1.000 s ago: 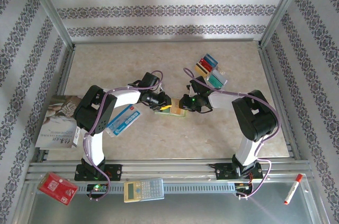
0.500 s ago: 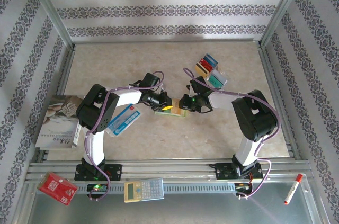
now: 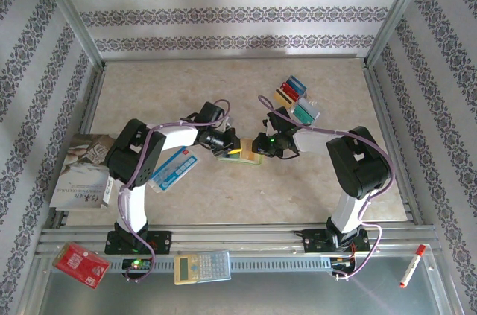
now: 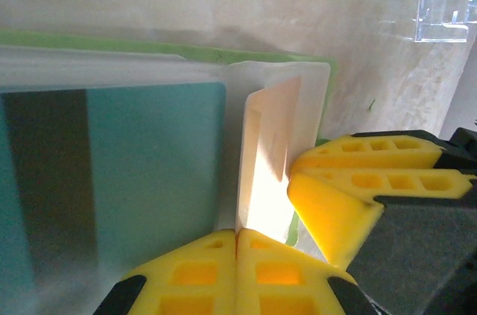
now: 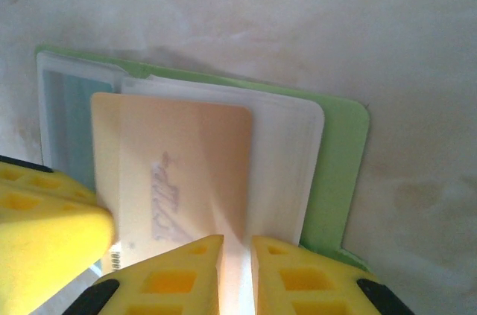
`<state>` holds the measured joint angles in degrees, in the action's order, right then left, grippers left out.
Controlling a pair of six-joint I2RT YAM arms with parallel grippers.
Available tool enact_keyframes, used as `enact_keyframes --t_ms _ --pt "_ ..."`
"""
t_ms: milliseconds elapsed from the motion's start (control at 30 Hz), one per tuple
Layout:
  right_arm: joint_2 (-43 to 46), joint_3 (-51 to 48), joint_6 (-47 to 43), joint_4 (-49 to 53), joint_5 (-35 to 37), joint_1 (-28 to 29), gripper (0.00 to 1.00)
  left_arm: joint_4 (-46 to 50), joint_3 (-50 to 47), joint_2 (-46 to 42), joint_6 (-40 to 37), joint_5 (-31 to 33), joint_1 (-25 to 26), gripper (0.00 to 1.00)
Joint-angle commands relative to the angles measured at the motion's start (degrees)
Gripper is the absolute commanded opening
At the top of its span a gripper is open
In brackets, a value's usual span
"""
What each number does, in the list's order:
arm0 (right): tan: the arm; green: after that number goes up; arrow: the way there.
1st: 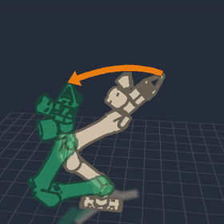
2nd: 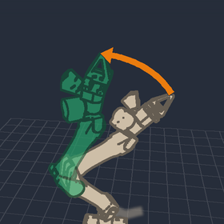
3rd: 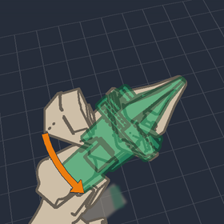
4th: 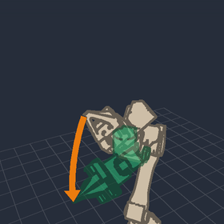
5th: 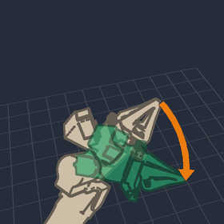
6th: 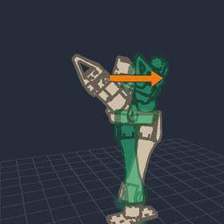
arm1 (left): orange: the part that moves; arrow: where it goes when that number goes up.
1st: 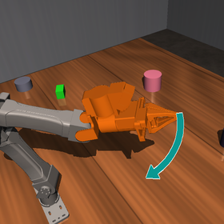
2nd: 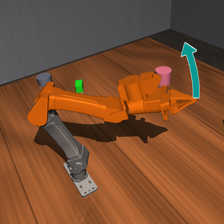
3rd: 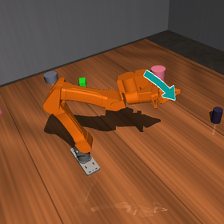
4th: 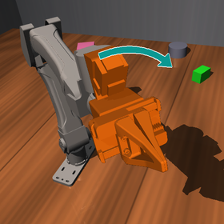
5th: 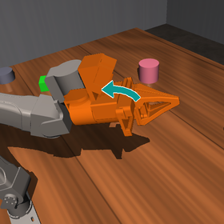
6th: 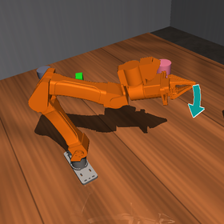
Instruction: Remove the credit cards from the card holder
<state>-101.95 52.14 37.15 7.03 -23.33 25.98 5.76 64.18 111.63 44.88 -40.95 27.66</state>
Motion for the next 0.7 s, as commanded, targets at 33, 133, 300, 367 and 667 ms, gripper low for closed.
enact_keyframes --t_ms 33,133,300,367,667 --pt "-1.47 0.16 -1.20 2.55 1.27 -0.71 0.20 6.11 -1.32 -5.17 -5.01 2.39 -2.47 0.00" --pt "-1.23 0.24 -1.37 2.73 1.27 -1.02 0.20 9.63 -1.54 -7.72 -7.35 3.86 -3.65 0.00" --pt "0.48 0.24 -1.41 2.01 0.59 -1.13 0.20 14.10 -1.47 -13.28 -9.72 7.56 -5.36 0.00" --pt "1.58 0.11 -1.22 1.13 0.19 -1.10 0.20 14.72 -1.64 -16.09 -9.59 9.96 -6.14 0.00" --pt "9.90 -2.80 2.75 -7.77 -3.86 -1.87 0.28 4.56 -6.94 -24.81 -2.30 9.34 -6.60 0.00"
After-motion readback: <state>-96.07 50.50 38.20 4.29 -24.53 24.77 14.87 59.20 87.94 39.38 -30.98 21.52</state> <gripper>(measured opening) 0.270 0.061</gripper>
